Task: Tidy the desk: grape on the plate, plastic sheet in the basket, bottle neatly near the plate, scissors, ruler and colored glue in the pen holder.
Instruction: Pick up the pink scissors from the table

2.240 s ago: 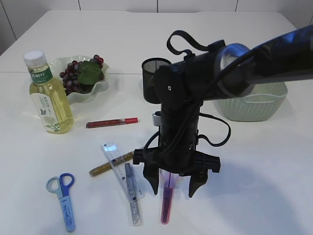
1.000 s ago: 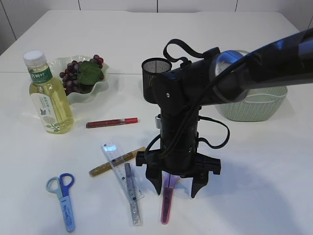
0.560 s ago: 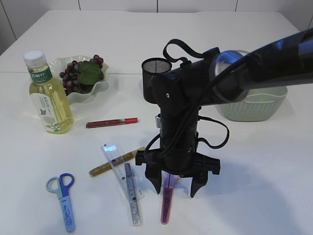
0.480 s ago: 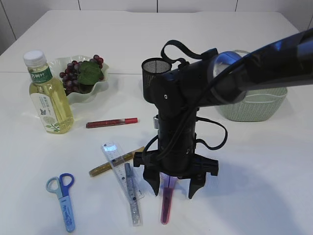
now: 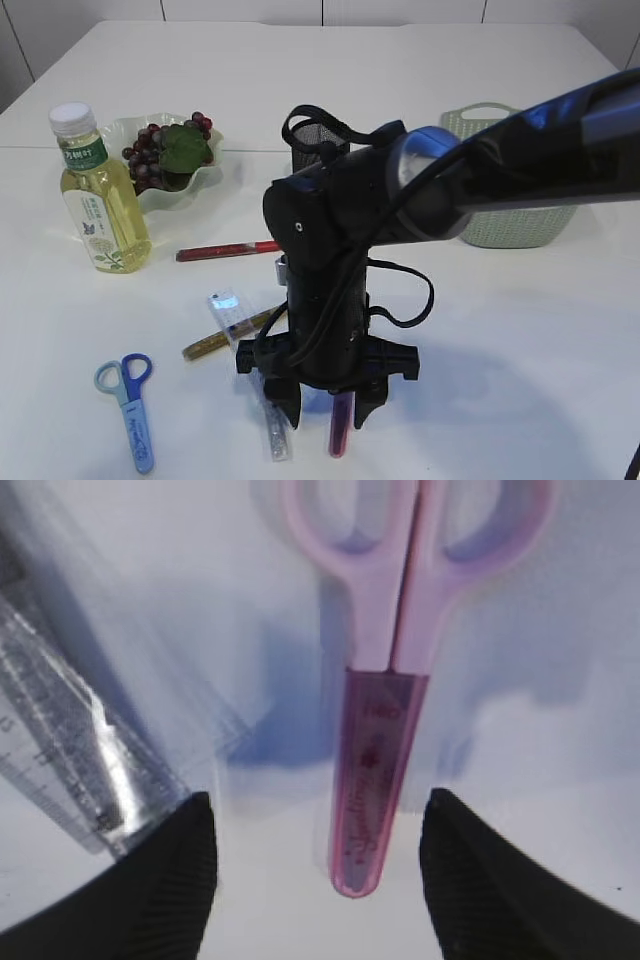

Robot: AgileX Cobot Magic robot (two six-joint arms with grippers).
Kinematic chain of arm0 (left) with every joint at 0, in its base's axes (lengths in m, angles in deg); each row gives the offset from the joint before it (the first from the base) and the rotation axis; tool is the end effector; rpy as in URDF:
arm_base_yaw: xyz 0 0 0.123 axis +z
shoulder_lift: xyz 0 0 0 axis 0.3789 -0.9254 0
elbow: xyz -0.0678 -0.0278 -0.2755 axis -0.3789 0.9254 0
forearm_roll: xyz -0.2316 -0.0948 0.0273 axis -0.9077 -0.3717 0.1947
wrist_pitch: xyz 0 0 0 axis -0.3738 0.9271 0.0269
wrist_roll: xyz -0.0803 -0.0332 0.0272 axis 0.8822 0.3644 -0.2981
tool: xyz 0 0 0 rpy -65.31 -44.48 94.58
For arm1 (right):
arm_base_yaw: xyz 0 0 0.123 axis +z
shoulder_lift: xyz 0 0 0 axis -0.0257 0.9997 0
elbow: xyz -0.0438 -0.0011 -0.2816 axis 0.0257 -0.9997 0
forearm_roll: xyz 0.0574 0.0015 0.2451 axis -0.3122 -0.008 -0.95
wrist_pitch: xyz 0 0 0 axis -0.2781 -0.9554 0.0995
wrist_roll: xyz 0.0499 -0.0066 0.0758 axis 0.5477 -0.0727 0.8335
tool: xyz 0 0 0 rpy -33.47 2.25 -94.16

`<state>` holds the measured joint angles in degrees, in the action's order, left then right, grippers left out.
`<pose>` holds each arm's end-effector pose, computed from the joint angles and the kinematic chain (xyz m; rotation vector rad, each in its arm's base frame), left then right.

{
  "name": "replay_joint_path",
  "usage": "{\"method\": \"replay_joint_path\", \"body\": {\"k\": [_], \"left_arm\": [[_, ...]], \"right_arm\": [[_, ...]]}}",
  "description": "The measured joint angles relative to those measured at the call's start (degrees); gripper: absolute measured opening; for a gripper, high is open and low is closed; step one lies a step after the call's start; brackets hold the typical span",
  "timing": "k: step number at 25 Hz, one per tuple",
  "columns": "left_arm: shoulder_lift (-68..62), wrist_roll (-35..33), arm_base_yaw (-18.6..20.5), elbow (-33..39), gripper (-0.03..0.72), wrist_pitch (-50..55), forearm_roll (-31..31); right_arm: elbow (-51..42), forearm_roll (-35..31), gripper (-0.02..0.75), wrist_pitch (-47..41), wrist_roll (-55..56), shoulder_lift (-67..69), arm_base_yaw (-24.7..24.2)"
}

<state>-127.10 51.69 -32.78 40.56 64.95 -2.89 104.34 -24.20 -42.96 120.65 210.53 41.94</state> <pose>0.1029 -0.0260 0.2891 0.0613 2.8017 -0.1847 0.2819 0.2773 0.1293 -0.1257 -3.0420 -0.0316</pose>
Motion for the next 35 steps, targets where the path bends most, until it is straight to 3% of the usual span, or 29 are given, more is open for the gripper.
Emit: {"method": "replay_joint_path", "body": {"k": [35], "left_arm": [[0.00, 0.00, 0.00, 0.00, 0.433, 0.00, 0.00]], "right_arm": [[0.00, 3.15, 0.496, 0.08, 1.90, 0.00, 0.00]]}}
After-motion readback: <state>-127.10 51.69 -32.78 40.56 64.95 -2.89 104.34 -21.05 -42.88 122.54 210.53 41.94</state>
